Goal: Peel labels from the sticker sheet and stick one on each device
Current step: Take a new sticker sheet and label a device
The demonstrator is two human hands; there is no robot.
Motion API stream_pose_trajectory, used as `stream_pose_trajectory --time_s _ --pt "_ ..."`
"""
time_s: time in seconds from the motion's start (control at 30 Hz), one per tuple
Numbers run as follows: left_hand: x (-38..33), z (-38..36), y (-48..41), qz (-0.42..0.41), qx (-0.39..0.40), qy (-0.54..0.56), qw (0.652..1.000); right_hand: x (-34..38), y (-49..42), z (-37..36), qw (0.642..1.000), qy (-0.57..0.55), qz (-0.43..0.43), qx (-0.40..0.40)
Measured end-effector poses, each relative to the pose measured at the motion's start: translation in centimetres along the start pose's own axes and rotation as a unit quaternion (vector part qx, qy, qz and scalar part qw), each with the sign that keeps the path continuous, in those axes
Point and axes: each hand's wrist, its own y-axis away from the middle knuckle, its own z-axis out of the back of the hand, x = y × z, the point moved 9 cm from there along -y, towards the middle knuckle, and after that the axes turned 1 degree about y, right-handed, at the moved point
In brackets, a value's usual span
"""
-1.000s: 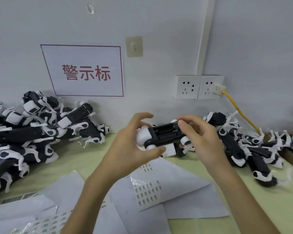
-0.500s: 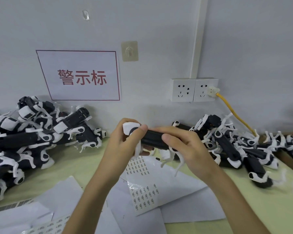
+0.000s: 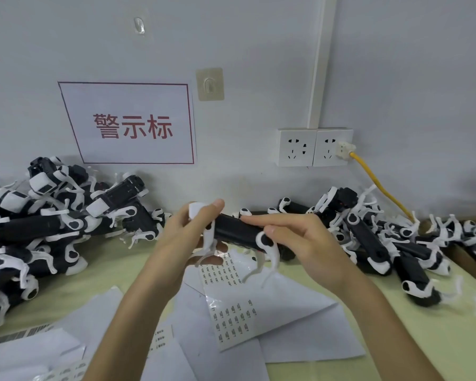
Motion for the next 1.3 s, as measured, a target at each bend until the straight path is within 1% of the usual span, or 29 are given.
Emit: stream_pose_trajectory --time_s 0.07,0.13,0.2,0.23,0.3,0.37,0.47,0.57,0.63,0.73,0.8,0.87,0.9,1.0,1.03,1.1,1.17,1.2,1.27,1.3 --pt "0.1 0.9 -0.2 -0.006 -0.024 0.003 1.000 -0.9 -0.1 1.2 0.999 0.001 -0.019 -0.040" --pt "0.4 1.9 -0.6 -0.012 -0.054 -0.002 0.998 -2.6 -0.2 2.1 0.995 0.028 -0.057 -0.082" --pt "0.8 3.1 -1.0 -0.018 -0.090 -0.005 0.996 -5.1 0.1 3.1 0.978 0.125 -0.117 -0.123" --pt "1.0 3.7 -1.3 -0.021 -0.108 -0.005 0.994 -6.6 0.5 3.3 0.962 0.184 -0.158 -0.125" --pt "1.5 5.0 -1.6 -0.034 -0.152 -0.029 0.987 -10.0 1.4 2.6 0.929 0.263 -0.251 -0.076" --pt "2.1 6.2 -1.8 -0.056 -0.196 -0.087 0.975 -12.6 2.2 1.3 0.906 0.291 -0.306 -0.023" --pt "3.6 8.0 -2.0 -0.069 -0.247 -0.145 0.956 -14.4 2.5 -0.4 0.882 0.349 -0.316 0.005" --pt "5.2 9.6 -2.3 -0.041 -0.291 -0.225 0.929 -15.3 2.8 -1.4 0.859 0.403 -0.314 0.001" --pt "5.8 10.2 -2.5 -0.026 -0.295 -0.275 0.915 -15.6 2.8 -1.5 0.847 0.427 -0.317 0.000" --pt "6.9 10.6 -2.6 -0.002 -0.277 -0.315 0.908 -15.8 3.0 -0.8 0.836 0.440 -0.327 -0.004" --pt "7.4 10.9 -2.6 0.021 -0.264 -0.337 0.903 -15.4 3.0 0.1 0.852 0.412 -0.321 -0.031" --pt "7.4 10.8 -2.8 0.058 -0.226 -0.375 0.897 -14.7 2.7 1.4 0.882 0.349 -0.309 -0.067" --pt "7.4 10.6 -2.9 0.083 -0.196 -0.406 0.889 -14.2 2.5 2.1 0.895 0.319 -0.302 -0.079" --pt "7.9 10.0 -2.7 0.150 -0.108 -0.503 0.844 -11.5 1.8 4.7 0.917 0.270 -0.266 -0.128" --pt "8.1 9.8 -2.6 0.160 -0.088 -0.513 0.839 -10.3 1.6 5.6 0.923 0.254 -0.248 -0.148" --pt "8.3 9.4 -2.6 0.160 -0.070 -0.517 0.838 -8.2 1.6 6.9 0.938 0.215 -0.203 -0.182" --pt "7.1 8.7 -2.7 0.113 -0.090 -0.521 0.841 -6.4 1.7 7.7 0.951 0.176 -0.161 -0.196" --pt "5.7 8.1 -2.7 0.060 -0.114 -0.508 0.852 -5.8 1.7 7.9 0.957 0.154 -0.146 -0.197" --pt "2.8 6.3 -2.3 -0.057 -0.141 -0.430 0.890 -4.9 1.8 8.2 0.965 0.113 -0.127 -0.199" --pt "2.0 5.4 -2.1 -0.083 -0.123 -0.363 0.920 -4.5 1.8 8.3 0.968 0.099 -0.119 -0.200"
